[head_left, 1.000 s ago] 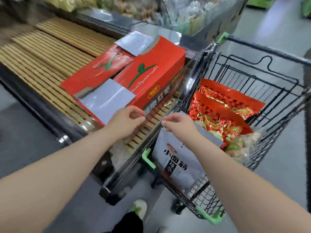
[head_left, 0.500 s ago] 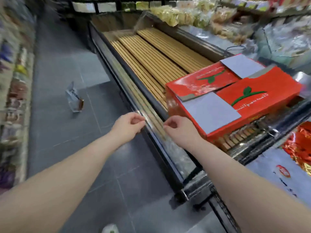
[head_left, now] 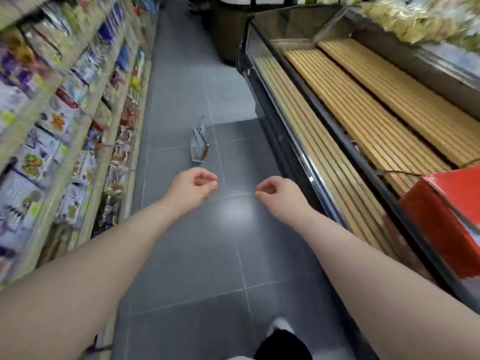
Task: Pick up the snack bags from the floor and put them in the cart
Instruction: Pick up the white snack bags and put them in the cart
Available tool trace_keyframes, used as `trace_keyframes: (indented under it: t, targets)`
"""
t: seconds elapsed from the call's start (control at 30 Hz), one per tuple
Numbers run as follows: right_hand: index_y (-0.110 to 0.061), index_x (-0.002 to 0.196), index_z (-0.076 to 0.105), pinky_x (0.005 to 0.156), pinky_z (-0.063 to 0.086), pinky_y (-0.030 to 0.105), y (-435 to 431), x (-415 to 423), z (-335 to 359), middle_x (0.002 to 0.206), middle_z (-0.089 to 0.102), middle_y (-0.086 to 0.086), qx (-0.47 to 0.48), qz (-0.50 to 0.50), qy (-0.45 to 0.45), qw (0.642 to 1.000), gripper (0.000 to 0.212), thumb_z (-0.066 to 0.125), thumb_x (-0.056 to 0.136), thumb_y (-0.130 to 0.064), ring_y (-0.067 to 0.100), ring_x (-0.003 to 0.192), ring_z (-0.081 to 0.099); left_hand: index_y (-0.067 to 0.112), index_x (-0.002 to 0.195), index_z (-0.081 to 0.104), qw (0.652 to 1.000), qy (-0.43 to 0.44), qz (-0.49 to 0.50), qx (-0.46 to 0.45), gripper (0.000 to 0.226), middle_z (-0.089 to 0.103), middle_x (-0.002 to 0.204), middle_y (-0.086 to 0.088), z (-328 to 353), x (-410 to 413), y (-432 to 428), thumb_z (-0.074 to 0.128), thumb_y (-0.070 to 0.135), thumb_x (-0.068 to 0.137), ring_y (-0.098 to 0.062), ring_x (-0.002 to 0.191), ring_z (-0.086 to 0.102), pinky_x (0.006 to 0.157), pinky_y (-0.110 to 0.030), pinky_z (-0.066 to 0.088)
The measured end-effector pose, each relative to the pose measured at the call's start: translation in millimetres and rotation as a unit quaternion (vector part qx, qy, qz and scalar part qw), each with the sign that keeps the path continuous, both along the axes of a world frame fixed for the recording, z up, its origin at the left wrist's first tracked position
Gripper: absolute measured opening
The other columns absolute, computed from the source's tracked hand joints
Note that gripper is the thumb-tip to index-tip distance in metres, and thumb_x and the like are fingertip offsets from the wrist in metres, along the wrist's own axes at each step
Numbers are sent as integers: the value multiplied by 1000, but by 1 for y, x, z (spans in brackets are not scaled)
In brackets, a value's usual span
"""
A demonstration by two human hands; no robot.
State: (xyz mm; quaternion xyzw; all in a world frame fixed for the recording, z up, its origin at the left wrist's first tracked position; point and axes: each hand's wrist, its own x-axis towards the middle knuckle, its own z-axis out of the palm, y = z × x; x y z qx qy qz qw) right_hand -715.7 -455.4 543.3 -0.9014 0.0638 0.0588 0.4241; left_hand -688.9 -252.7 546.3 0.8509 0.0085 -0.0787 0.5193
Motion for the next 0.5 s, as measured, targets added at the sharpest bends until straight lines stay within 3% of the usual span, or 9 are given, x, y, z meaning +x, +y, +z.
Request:
trace_keyframes:
  t: [0.1,0.3,0.43,0.5]
  targets:
    - [-13,97,68,79,46,25,17,64,-1,97,68,3,10,14,-5,1000,14,62,85,-18,18,94,62,20,84,60,999,4,38,-6,13,63,81,-7,-7,48,23,63,8,87,-13,61,56,46,-8,39]
    - [-19,97,67,53,39,17,48,219,-17,94,63,-2,44,55,22,997,13,61,85,-20,13,77,58,10,100,60,994,12,108,-10,12,63,90,-8,-14,176,53,61,7,89,-11,64,55,44,-3,38]
    - [-16,98,67,54,42,21,52,304,-9,86,64,-1,54,63,33,996,14,59,86,-18,18,76,59,6,105,61,990,23,141,-14,16,64,98,-13,-12,250,60,60,7,90,-12,62,55,44,-3,39]
    - [-14,96,68,61,46,24,57,350,-3,83,64,-1,51,72,40,995,14,59,85,-17,18,77,60,6,105,61,988,33,153,-16,15,64,99,-13,-13,287,68,60,8,90,-13,61,55,45,-3,39]
